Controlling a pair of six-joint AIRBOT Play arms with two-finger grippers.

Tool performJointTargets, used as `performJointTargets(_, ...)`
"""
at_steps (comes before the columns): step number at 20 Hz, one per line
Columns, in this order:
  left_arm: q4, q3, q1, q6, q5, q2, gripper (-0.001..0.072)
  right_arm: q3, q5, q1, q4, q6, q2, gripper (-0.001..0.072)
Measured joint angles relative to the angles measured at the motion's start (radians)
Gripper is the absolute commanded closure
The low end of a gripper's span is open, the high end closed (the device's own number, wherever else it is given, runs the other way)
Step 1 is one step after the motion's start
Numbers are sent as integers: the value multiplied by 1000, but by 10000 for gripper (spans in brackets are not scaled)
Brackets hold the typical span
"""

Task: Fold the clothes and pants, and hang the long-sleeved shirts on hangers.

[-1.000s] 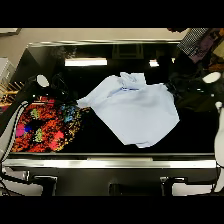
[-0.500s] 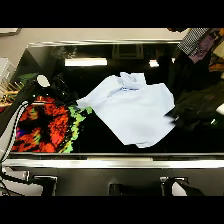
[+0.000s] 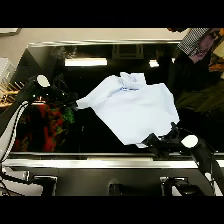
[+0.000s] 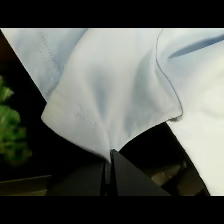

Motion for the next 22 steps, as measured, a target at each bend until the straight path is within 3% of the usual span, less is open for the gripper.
performJointTargets(4, 0, 0, 0, 0, 0, 0, 688, -17, -88, 27, 18, 35, -36, 158)
performJointTargets(6, 0, 0, 0, 0, 0, 0, 689, -19, -125, 32, 57, 39, -69, 203)
performJointTargets(9, 0, 0, 0, 0, 0, 0, 689, -22, -177, 36, 113, 12, -113, 499)
performJointTargets(10, 0, 0, 0, 0, 0, 0, 688, -23, -196, 36, 122, 3, -122, 659)
performJointTargets(16, 1, 11, 19, 2, 0, 17, 690, 38, -231, 37, 194, -71, -131, 673)
performJointTargets(22, 1, 183, 113, 4, 19, 173, 690, 441, -176, 37, 169, -196, -71, 673)
